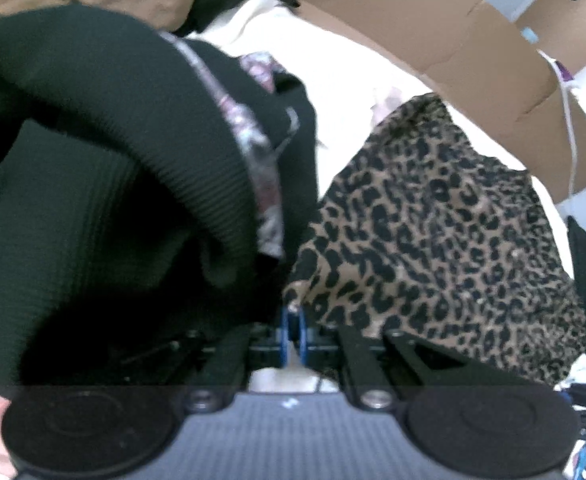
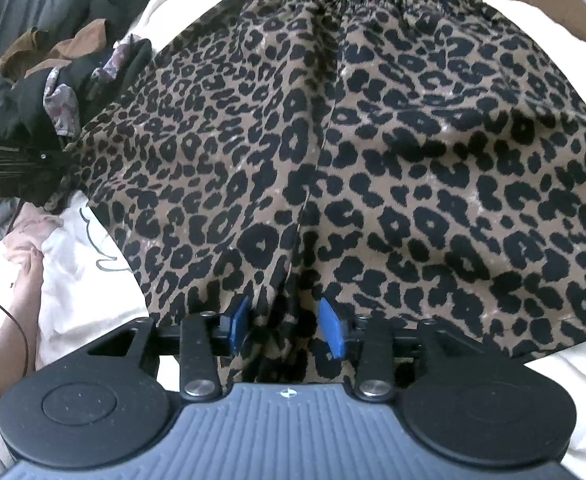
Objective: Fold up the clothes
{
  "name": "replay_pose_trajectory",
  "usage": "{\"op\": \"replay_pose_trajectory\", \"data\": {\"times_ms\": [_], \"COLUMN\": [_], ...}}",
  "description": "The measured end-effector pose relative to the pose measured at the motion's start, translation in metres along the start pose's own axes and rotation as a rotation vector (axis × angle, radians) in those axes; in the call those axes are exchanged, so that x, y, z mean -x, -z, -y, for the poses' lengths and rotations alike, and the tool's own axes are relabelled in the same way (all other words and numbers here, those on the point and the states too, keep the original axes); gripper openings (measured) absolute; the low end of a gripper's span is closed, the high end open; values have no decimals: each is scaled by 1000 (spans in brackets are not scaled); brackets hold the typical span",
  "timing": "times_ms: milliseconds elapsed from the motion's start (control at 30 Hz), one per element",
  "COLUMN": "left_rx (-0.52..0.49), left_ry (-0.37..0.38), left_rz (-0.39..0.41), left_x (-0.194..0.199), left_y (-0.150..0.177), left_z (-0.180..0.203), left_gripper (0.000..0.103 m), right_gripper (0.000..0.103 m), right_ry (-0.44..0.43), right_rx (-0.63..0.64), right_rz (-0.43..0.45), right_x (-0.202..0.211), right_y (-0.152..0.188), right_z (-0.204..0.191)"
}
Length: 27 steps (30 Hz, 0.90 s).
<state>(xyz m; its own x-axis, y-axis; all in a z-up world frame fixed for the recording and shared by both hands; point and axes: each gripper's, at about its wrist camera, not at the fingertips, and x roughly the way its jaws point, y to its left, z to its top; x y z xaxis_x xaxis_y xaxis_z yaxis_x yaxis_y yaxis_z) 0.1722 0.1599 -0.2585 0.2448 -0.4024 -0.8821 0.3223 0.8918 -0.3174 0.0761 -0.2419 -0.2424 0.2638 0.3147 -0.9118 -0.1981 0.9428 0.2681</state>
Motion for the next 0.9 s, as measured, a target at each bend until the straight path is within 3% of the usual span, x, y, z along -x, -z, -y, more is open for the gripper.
{"op": "replay_pose_trajectory", "data": {"times_ms": [267,367,667,800,900], "left_rx": [12,51,-12,-9,-79], "left_ry": [34,78,196,248,303], "left_rz": [35,21,-11,-61,-101], "left_x": [16,18,21,7,0], "left_y": [-10,-14,-17,-17,-16], "left_z": [5,9,46,58,74], "left_gripper": [5,5,5,5,5], "right_gripper": [46,46,46,46,46], "right_ry": [33,42,-21,-47,-87], "right_rx": [-53,-59,-6,32,77], "right_rz": [43,81,183,206,229], "right_x": [9,15,27,25,25], "right_y": [0,-3,-19,-25,-29], "right_z": [15,15,-9,-25,-40]}}
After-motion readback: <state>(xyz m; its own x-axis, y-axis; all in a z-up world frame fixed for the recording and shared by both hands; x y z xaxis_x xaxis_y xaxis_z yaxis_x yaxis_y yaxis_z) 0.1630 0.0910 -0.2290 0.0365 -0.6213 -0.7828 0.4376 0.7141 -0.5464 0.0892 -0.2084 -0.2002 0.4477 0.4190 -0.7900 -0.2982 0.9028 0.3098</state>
